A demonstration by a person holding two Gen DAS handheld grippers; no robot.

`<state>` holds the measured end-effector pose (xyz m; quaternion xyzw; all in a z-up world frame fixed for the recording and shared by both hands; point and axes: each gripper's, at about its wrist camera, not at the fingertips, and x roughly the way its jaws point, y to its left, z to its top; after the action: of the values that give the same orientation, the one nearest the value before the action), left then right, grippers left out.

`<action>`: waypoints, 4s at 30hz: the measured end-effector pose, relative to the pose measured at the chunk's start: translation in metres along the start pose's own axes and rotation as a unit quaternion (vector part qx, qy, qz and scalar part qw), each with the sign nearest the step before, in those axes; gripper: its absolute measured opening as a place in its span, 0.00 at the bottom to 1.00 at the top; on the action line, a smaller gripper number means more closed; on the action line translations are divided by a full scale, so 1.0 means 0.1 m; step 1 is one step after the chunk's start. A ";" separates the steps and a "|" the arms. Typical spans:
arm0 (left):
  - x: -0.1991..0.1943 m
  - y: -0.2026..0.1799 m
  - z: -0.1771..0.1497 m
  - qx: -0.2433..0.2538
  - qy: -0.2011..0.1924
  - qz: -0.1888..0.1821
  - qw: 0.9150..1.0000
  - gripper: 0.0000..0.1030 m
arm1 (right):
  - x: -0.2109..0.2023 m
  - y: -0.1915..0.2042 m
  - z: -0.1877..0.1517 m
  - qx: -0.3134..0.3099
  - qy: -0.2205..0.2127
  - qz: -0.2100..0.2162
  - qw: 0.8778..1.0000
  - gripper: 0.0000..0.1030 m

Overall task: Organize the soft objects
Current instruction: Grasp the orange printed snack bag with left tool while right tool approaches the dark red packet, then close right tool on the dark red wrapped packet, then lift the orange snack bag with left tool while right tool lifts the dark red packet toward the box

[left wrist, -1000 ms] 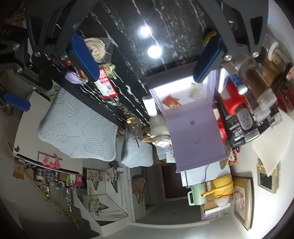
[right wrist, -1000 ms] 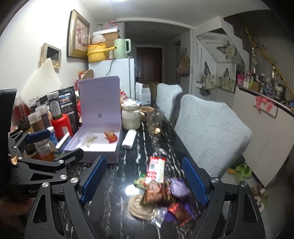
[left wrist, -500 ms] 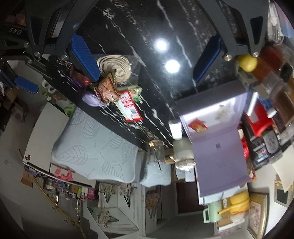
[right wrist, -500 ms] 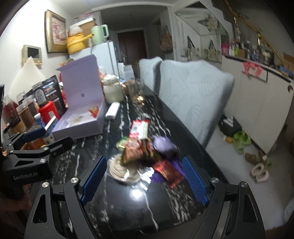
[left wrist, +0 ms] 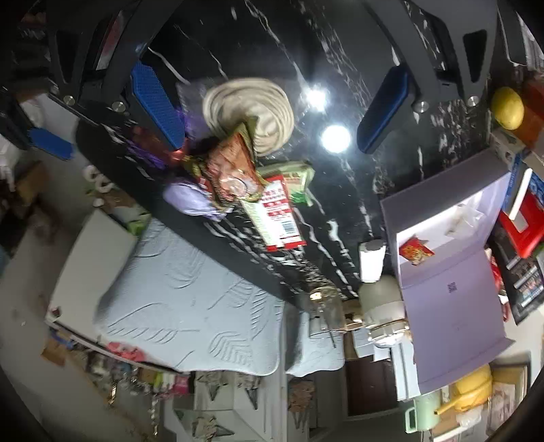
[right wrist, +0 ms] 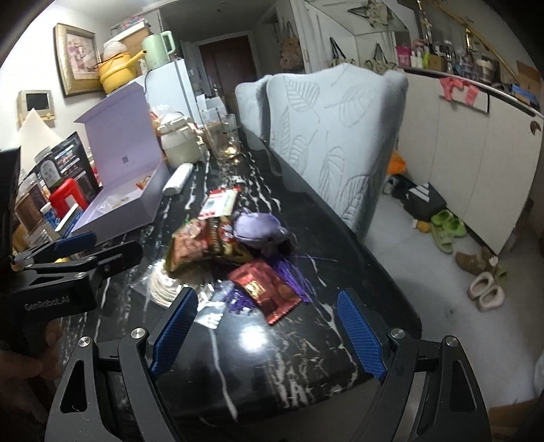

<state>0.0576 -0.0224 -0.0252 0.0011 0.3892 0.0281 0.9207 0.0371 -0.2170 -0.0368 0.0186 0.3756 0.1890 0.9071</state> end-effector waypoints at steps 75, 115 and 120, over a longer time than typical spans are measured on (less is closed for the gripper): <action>0.05 0.23 -0.02 -0.037 0.039 -0.060 0.997 0.49 | 0.58 0.18 -0.04 -0.119 0.053 0.068 0.989 0.31; -0.29 0.50 -0.30 -0.059 0.023 -0.047 0.997 0.49 | 0.34 0.51 -0.48 -0.101 0.071 0.080 0.989 0.49; -0.32 0.55 -0.35 -0.063 0.025 -0.037 0.997 0.49 | 0.38 0.71 -0.51 -0.138 0.064 0.016 0.988 0.30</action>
<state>0.0073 0.0302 -0.0258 -0.0721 0.4091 0.0187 0.9095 0.0034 -0.1432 -0.0869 -0.1127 0.4027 0.2538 0.8722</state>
